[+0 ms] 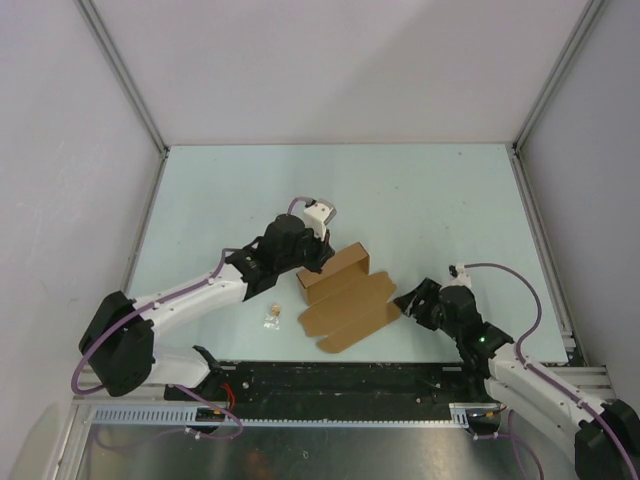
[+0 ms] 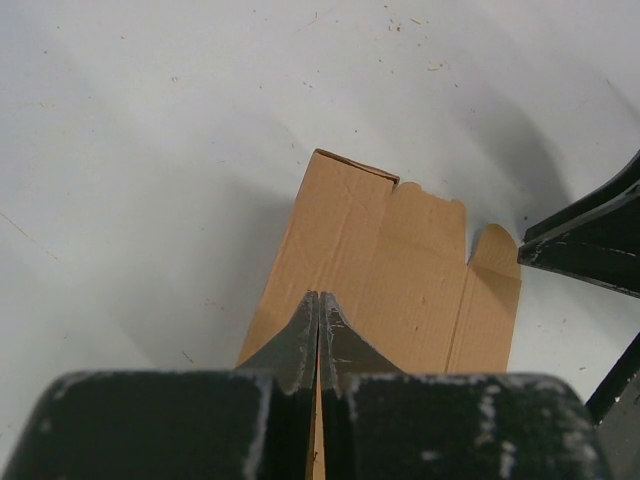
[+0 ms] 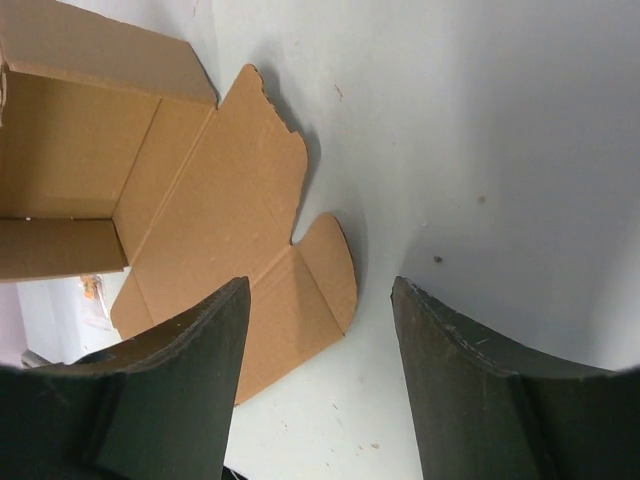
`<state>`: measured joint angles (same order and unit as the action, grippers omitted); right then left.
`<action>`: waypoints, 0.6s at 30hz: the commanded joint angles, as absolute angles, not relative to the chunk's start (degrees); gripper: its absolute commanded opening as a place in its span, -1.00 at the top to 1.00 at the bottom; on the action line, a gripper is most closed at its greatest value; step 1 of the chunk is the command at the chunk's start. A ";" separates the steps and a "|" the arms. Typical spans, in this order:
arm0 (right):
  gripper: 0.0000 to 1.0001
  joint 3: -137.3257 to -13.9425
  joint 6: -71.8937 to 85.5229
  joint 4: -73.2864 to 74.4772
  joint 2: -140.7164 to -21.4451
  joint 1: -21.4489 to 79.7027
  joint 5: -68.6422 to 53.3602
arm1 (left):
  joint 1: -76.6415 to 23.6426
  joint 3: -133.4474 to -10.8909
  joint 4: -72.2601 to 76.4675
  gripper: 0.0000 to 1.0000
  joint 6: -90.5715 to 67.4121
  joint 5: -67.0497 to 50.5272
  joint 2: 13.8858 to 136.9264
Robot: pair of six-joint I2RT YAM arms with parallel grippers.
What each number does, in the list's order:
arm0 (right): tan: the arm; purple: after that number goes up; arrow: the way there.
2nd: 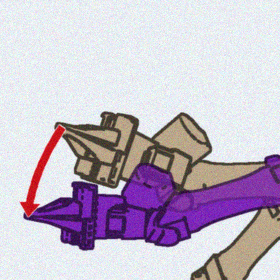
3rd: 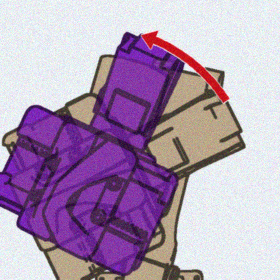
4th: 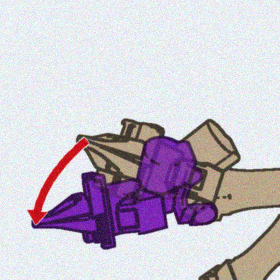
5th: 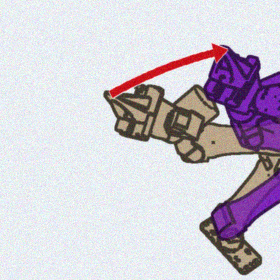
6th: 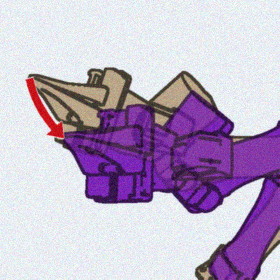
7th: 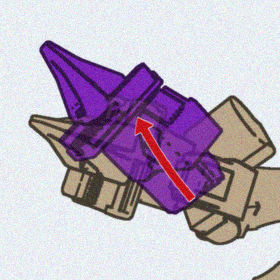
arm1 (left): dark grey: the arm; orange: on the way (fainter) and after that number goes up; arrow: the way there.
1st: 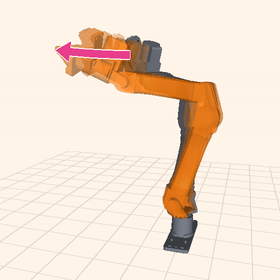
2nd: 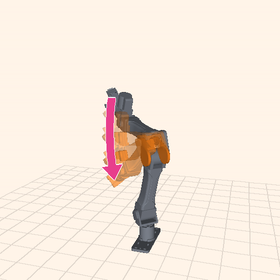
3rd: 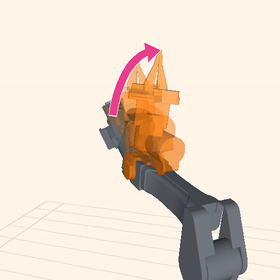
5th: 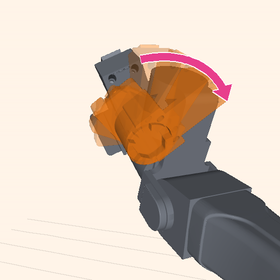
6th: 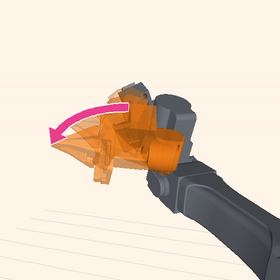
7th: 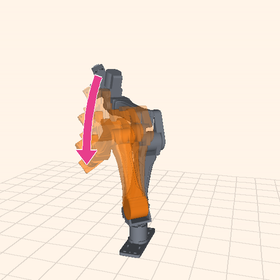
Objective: Fold the paper box
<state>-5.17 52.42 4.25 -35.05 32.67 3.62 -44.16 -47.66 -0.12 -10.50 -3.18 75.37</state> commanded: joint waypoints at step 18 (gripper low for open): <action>0.11 1.32 54.85 -8.61 -38.85 32.08 0.61 | -43.59 -46.58 2.46 1.00 -9.67 -3.52 73.74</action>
<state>-3.18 54.85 -4.75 -39.68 32.32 0.97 -44.07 -46.83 0.34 -10.50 -3.18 75.31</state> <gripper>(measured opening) 0.458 0.004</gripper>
